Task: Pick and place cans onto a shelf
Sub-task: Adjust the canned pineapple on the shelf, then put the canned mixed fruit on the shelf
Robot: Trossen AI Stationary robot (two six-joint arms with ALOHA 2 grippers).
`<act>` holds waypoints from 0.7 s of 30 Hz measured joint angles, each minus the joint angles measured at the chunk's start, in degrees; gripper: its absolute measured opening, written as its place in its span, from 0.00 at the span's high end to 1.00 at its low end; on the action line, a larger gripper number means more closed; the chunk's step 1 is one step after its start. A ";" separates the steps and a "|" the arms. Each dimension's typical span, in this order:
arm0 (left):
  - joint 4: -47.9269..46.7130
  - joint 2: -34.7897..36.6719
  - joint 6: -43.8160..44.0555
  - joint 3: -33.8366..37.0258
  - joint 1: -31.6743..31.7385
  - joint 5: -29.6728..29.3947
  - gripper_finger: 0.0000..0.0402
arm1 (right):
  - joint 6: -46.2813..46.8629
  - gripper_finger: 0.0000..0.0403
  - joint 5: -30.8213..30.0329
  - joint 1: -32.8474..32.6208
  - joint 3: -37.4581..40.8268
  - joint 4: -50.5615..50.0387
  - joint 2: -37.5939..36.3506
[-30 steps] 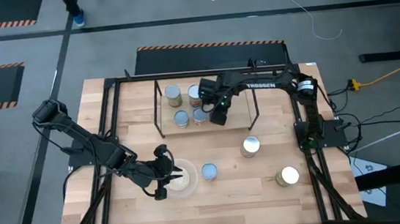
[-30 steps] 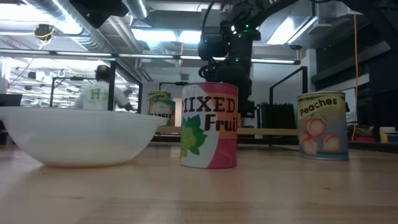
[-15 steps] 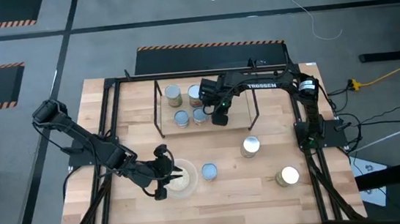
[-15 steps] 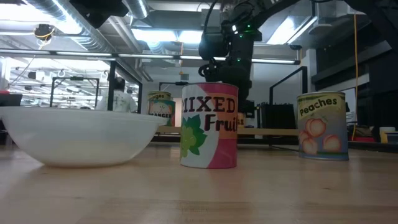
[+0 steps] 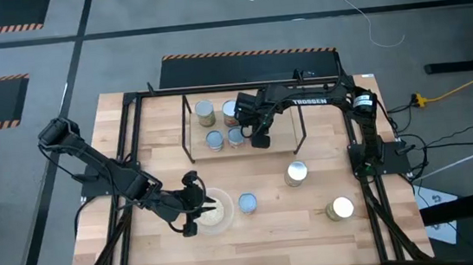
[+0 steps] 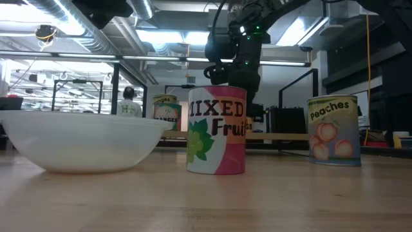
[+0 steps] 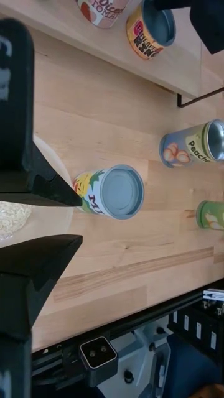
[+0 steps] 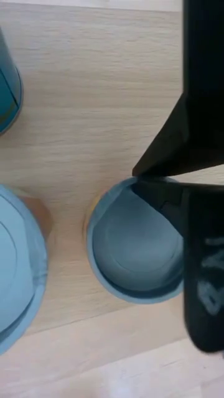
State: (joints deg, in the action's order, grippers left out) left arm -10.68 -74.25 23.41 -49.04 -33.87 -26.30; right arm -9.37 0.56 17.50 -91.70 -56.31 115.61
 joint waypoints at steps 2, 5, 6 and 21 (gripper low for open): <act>0.00 -0.01 -0.01 0.00 0.00 0.00 0.81 | 0.00 0.92 0.00 0.00 0.00 0.02 0.02; 0.00 0.01 -0.01 0.00 -0.02 0.00 0.81 | 0.04 0.89 -0.02 0.00 0.00 0.07 0.02; 0.00 -0.01 -0.01 0.00 -0.02 0.00 0.81 | 0.04 0.88 -0.02 0.02 0.00 0.07 0.02; 3.81 0.17 -4.74 0.00 -0.04 -5.38 0.81 | 0.16 0.79 -0.06 -0.53 -7.04 -5.71 -0.76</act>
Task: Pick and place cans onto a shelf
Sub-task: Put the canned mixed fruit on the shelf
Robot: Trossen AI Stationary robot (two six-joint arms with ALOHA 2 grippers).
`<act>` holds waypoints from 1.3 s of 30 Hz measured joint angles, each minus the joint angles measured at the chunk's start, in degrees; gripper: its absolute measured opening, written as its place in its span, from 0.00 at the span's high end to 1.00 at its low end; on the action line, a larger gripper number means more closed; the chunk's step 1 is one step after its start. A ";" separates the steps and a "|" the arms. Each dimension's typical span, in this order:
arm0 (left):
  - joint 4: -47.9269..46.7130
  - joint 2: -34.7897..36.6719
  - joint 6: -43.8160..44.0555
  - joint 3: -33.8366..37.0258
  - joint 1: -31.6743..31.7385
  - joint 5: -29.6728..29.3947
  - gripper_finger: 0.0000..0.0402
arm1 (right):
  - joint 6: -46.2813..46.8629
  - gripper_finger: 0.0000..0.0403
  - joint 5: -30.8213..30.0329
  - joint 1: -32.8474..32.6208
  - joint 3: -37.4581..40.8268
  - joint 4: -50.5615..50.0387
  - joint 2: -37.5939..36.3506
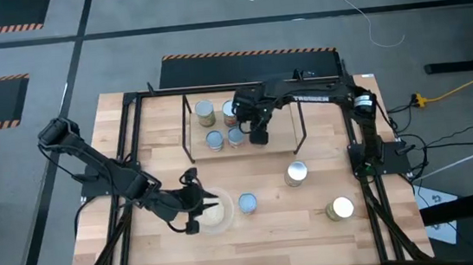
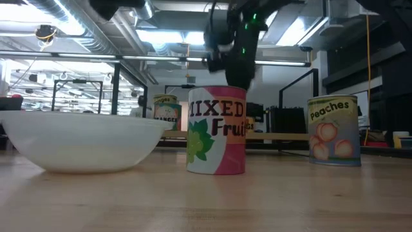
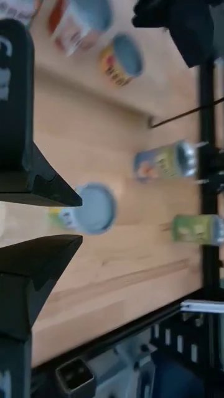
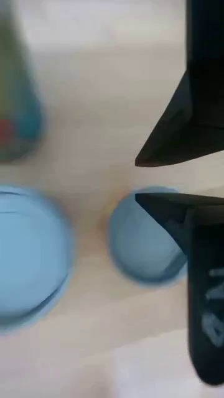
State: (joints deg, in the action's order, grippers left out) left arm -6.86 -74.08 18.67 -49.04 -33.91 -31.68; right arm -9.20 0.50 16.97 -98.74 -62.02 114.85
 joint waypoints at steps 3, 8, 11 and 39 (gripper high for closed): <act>0.26 3.02 -4.35 0.00 0.06 -0.96 0.81 | -0.03 0.79 0.02 -1.36 -1.95 -0.26 -2.19; -2.00 10.03 -11.35 -0.02 1.74 -0.38 0.81 | 1.54 0.79 0.64 -5.42 -2.64 -0.13 -4.50; -7.05 16.00 -13.61 0.16 2.72 -0.16 0.81 | 3.08 0.79 2.60 -9.09 -2.69 -0.11 -5.05; 25.15 37.83 -5.67 41.38 3.85 6.52 0.81 | 2.89 0.79 5.43 -37.49 5.60 17.11 -5.08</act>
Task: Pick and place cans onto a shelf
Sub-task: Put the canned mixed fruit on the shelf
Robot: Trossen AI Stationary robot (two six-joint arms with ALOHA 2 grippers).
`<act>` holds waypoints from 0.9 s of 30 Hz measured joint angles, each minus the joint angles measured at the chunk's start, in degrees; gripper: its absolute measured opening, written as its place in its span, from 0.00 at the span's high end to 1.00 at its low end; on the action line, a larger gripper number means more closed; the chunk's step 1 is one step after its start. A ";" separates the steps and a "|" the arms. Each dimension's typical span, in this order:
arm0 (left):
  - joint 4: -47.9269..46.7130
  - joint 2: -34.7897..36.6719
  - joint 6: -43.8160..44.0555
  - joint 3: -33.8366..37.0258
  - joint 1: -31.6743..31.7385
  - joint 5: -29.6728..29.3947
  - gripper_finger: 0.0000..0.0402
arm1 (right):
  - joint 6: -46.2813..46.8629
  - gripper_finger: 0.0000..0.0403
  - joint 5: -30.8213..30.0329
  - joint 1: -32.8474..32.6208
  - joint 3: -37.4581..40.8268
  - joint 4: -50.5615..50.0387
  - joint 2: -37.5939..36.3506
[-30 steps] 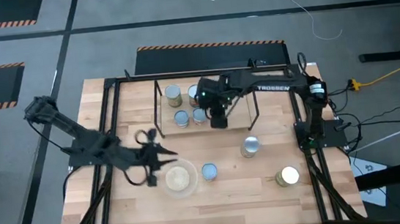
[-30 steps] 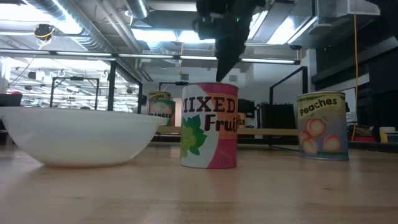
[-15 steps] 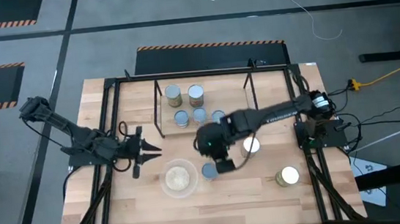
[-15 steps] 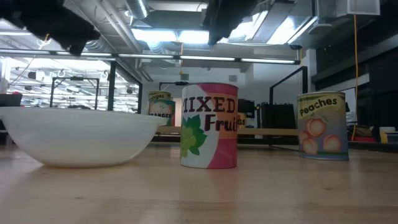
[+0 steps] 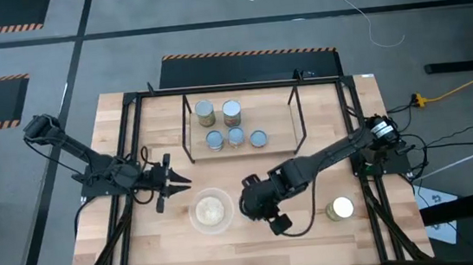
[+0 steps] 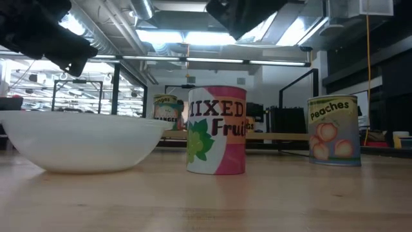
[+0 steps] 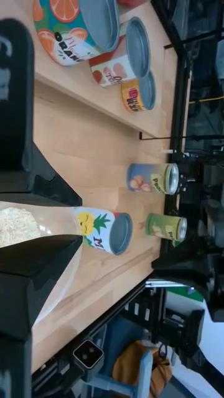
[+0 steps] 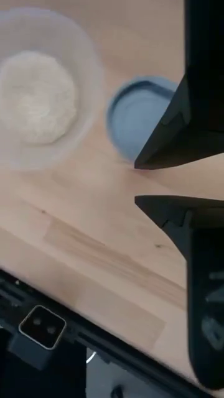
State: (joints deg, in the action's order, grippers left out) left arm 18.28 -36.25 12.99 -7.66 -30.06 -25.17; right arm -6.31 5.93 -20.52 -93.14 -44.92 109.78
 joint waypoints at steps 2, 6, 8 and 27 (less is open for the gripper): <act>0.00 0.00 -0.02 0.00 0.00 -0.01 0.81 | -0.46 0.79 -0.34 -0.21 1.29 3.22 0.00; 0.00 0.00 0.00 0.00 0.00 -0.02 0.81 | -0.40 0.79 -0.37 -0.07 4.23 6.33 0.00; 0.00 0.00 0.00 0.00 0.00 -0.02 0.81 | -0.40 0.79 -0.34 0.32 5.76 6.76 0.00; 0.00 0.00 0.39 0.00 0.00 -0.02 0.81 | -0.15 0.79 -1.80 1.55 10.21 10.78 0.45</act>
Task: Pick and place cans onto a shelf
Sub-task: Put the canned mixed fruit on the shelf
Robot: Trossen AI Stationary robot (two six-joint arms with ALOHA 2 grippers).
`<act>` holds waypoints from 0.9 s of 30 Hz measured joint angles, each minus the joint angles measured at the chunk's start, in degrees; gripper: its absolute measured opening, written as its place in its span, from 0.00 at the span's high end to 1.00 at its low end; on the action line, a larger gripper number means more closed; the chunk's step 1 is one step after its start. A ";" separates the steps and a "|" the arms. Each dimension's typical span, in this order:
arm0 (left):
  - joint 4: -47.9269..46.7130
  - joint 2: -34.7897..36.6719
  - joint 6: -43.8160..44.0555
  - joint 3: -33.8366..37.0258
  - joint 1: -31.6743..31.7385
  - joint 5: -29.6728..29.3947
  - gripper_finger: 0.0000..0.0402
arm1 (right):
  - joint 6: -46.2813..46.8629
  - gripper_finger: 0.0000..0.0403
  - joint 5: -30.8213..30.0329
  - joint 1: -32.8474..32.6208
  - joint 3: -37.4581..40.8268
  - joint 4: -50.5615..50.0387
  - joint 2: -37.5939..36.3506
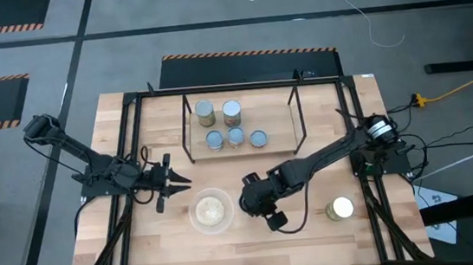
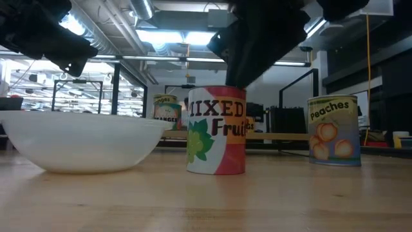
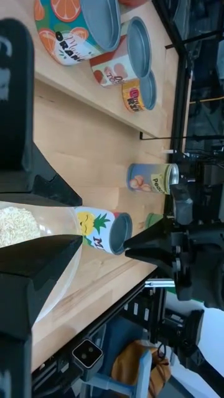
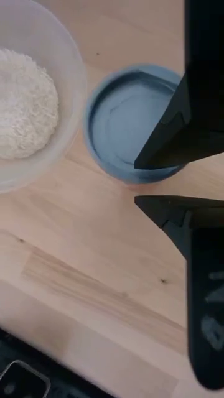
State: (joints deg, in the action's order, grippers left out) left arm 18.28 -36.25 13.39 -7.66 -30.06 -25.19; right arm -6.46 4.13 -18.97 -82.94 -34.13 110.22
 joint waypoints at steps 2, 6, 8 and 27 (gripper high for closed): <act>0.00 0.00 0.00 0.01 0.00 0.00 0.81 | 0.00 0.79 0.01 0.01 0.00 -0.32 0.65; -0.01 0.00 0.00 0.02 0.00 0.02 0.81 | -0.04 0.80 -0.16 0.01 -0.01 -0.05 1.04; 0.07 0.00 0.02 0.04 0.00 0.35 0.81 | 0.00 0.81 -0.15 0.01 -0.02 0.15 1.07; 0.26 0.00 0.07 0.04 0.00 0.81 0.81 | -0.16 0.98 0.01 0.05 -3.62 -4.67 -0.30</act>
State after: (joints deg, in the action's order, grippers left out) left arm 18.54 -36.25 13.45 -7.62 -30.06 -24.38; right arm -6.61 4.14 -18.92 -86.55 -38.80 109.93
